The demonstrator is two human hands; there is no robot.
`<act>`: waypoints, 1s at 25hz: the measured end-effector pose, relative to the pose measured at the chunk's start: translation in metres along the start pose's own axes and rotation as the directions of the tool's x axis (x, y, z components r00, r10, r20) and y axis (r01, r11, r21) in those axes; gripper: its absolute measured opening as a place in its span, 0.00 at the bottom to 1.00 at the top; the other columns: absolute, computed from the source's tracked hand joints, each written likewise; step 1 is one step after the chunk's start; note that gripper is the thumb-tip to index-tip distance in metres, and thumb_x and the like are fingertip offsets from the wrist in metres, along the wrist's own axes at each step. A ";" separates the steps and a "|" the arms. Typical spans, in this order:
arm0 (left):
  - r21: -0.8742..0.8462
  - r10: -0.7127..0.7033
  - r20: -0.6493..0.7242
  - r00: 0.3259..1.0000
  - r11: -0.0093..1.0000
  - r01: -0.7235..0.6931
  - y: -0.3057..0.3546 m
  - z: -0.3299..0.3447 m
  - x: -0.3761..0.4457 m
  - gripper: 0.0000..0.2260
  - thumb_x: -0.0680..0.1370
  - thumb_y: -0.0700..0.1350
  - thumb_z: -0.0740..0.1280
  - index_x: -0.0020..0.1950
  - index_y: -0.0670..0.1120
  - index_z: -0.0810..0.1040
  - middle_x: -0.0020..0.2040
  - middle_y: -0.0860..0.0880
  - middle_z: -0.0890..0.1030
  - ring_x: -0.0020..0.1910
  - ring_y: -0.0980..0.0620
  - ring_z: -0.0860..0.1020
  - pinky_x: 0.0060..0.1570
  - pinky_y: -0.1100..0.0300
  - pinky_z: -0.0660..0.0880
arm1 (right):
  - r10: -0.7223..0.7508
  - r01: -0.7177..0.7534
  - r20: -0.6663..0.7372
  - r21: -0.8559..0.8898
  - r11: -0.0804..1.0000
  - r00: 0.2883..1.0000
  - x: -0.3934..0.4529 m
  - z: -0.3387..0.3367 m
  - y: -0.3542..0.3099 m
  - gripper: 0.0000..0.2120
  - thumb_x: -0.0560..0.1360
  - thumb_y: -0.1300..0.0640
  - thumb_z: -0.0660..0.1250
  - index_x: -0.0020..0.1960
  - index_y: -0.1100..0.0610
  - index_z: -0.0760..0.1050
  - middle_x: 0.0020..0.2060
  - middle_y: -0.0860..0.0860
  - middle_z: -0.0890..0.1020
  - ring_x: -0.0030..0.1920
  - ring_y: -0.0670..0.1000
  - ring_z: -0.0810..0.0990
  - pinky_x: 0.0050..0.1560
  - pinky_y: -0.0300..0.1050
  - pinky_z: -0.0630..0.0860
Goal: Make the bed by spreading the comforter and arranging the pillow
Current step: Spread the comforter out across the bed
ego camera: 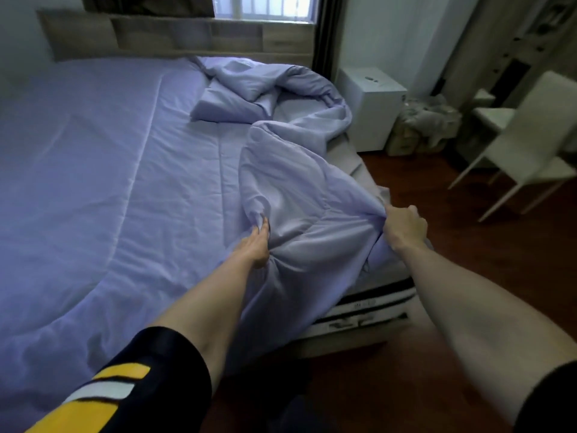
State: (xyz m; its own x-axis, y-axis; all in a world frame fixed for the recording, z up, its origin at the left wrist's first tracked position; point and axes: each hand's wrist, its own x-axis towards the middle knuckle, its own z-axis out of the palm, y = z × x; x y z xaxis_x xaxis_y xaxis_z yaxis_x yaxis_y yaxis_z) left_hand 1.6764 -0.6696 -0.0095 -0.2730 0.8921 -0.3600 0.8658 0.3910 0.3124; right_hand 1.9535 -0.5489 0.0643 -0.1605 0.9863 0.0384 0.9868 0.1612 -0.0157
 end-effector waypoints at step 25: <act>0.303 0.200 0.181 0.963 0.920 -0.248 0.255 0.187 -0.240 0.32 0.81 0.56 0.56 0.79 0.50 0.42 0.80 0.47 0.42 0.78 0.43 0.49 0.75 0.45 0.53 | 0.239 -0.247 0.110 0.059 0.967 0.965 -0.318 0.026 0.343 0.16 0.78 0.61 0.54 0.61 0.57 0.76 0.59 0.58 0.79 0.62 0.60 0.74 0.57 0.51 0.72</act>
State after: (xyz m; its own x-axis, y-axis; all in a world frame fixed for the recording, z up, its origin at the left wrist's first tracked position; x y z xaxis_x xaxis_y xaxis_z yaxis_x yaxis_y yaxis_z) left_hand 2.0406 -0.8264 -0.0076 -0.0134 0.8964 -0.4431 0.9915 0.0694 0.1104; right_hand 2.3420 -0.8063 0.0212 0.0791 0.9940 -0.0761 0.9929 -0.0854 -0.0834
